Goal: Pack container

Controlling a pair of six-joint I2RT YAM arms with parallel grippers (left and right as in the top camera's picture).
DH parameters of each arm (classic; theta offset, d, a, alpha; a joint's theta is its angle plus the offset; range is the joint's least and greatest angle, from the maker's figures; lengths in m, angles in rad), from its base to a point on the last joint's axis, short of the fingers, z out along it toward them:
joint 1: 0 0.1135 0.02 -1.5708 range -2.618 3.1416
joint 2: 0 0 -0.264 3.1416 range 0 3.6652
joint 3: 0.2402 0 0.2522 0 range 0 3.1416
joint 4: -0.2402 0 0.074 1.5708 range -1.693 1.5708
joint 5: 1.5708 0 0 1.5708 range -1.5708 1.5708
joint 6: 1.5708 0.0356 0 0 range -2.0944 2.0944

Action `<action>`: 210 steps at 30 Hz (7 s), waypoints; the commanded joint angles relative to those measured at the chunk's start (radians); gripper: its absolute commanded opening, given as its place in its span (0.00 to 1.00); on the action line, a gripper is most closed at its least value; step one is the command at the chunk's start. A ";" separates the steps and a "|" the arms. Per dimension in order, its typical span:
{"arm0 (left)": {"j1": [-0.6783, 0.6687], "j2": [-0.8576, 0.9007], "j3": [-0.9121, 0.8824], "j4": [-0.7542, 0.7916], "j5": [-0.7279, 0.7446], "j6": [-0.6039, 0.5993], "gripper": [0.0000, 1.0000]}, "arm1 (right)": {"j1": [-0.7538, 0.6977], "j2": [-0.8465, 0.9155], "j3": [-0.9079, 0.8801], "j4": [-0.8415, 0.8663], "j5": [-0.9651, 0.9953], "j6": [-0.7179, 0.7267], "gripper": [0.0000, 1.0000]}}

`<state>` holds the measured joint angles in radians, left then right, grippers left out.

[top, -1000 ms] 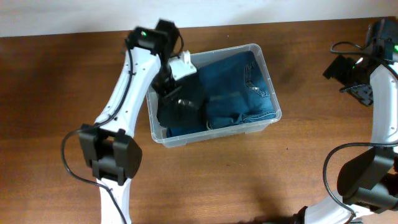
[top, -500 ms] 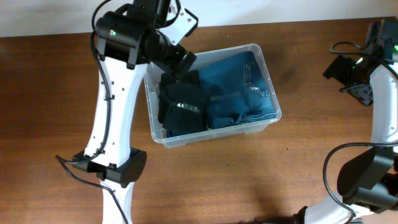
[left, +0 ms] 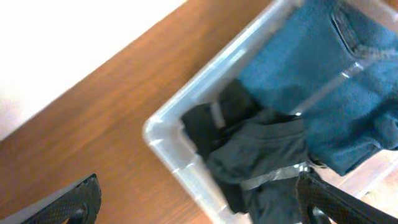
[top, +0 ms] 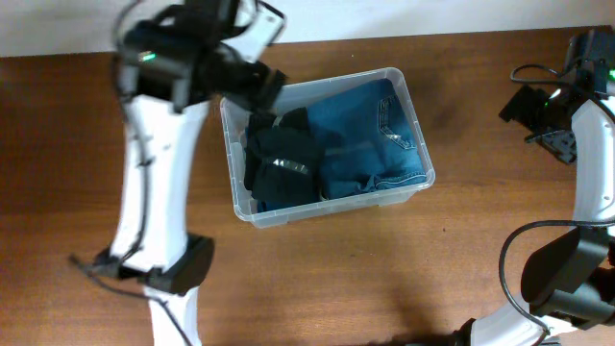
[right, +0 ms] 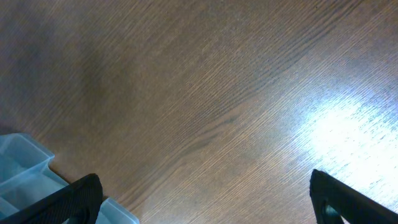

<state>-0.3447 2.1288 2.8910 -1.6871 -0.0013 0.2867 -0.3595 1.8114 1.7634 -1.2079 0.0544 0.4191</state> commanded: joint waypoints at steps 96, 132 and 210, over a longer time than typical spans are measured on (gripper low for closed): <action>0.380 -2.124 -2.882 1.615 0.111 -0.010 0.99 | -0.001 -0.004 0.003 0.000 0.009 0.007 0.99; 0.380 -2.123 -2.882 1.615 0.111 -0.010 0.99 | 0.405 -1.392 -1.231 1.134 -0.022 -0.311 0.98; 0.380 -2.123 -2.882 1.615 0.111 -0.010 0.99 | 0.359 -1.803 -1.758 1.128 -0.043 -0.311 0.99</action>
<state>0.0307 0.0139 0.0147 -0.0708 0.0982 0.2905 0.0071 0.0147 0.0139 -0.0769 0.0231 0.1085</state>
